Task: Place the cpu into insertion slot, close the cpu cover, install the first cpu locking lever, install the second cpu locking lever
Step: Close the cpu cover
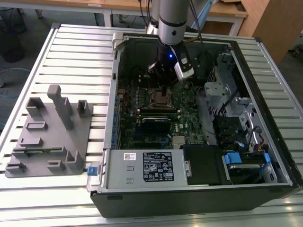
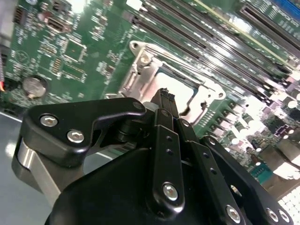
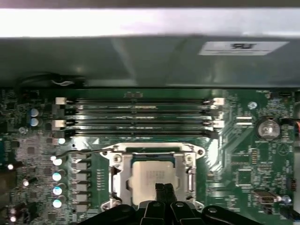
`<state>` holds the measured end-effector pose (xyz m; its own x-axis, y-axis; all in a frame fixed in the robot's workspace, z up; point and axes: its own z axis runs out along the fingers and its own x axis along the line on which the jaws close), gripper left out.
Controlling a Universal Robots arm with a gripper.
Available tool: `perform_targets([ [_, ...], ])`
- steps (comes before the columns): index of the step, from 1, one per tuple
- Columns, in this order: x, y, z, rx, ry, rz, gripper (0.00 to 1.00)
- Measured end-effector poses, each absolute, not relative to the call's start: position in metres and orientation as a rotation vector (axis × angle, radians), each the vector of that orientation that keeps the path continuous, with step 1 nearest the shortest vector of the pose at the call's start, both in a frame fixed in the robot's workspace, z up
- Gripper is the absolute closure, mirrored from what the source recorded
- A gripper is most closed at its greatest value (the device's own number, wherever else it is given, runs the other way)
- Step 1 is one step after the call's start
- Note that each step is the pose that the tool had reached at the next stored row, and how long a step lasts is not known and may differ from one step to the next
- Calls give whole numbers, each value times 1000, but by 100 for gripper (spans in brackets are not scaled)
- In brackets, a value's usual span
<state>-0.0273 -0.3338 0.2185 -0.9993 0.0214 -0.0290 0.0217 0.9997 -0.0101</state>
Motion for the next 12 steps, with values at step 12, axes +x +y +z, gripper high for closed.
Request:
perform_targets([
  [12,-49,-333,217,32,3112,-47,89],
])
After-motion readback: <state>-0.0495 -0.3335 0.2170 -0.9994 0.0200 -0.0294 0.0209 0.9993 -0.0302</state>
